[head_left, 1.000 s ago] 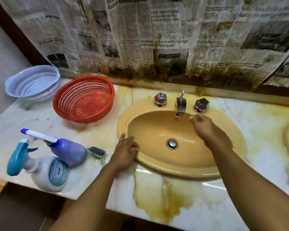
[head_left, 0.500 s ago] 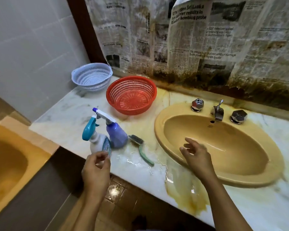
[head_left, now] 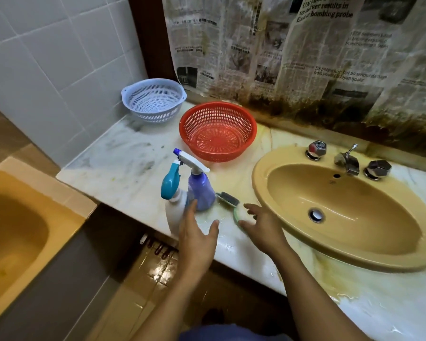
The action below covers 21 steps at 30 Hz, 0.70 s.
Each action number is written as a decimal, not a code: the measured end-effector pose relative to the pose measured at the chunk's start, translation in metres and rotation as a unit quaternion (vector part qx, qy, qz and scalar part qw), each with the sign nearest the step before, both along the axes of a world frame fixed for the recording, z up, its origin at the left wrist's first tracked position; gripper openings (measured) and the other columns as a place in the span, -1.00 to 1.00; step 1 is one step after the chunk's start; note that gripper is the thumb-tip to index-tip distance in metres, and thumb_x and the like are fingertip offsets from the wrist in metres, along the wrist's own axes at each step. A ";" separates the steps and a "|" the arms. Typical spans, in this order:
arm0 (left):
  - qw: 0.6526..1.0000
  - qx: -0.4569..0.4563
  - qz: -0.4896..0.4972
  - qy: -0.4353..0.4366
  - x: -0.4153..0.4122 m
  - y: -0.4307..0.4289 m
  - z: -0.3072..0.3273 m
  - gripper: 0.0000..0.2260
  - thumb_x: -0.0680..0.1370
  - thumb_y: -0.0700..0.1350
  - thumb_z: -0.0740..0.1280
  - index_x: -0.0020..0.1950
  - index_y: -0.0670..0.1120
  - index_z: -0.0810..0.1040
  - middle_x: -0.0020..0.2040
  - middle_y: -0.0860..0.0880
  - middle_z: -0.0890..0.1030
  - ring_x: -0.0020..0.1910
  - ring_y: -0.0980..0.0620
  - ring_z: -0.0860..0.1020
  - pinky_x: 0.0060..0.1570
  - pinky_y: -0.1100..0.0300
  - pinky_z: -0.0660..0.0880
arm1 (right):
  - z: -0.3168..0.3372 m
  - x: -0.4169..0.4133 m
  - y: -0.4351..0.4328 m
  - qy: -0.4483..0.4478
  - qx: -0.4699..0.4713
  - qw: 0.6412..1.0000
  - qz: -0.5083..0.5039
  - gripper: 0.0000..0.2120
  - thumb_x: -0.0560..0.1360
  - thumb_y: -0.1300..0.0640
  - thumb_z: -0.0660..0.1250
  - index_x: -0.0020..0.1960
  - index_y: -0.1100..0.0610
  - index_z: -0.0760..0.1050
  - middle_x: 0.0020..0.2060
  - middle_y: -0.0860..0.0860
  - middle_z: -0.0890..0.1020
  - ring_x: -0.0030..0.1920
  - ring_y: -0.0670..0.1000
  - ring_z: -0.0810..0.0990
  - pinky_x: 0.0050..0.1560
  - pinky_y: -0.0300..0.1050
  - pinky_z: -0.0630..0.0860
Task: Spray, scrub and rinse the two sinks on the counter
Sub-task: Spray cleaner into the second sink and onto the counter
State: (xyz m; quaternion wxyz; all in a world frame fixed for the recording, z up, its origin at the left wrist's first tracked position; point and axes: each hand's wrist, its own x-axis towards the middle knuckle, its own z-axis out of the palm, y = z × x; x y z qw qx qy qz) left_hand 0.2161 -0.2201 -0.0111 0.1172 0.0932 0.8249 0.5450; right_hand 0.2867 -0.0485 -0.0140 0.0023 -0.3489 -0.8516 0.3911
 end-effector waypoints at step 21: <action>0.998 0.030 -0.027 0.041 -0.078 0.066 -0.010 -0.39 0.53 -0.26 0.49 0.52 -0.05 0.33 0.40 0.00 0.43 0.31 0.12 0.42 0.25 0.40 0.39 | -0.026 -0.025 -0.004 -0.099 0.098 0.987 -0.086 -0.72 0.45 0.35 0.26 -0.04 0.08 0.66 -0.11 0.08 0.64 -0.05 0.18 0.60 -0.24 -0.08 0.38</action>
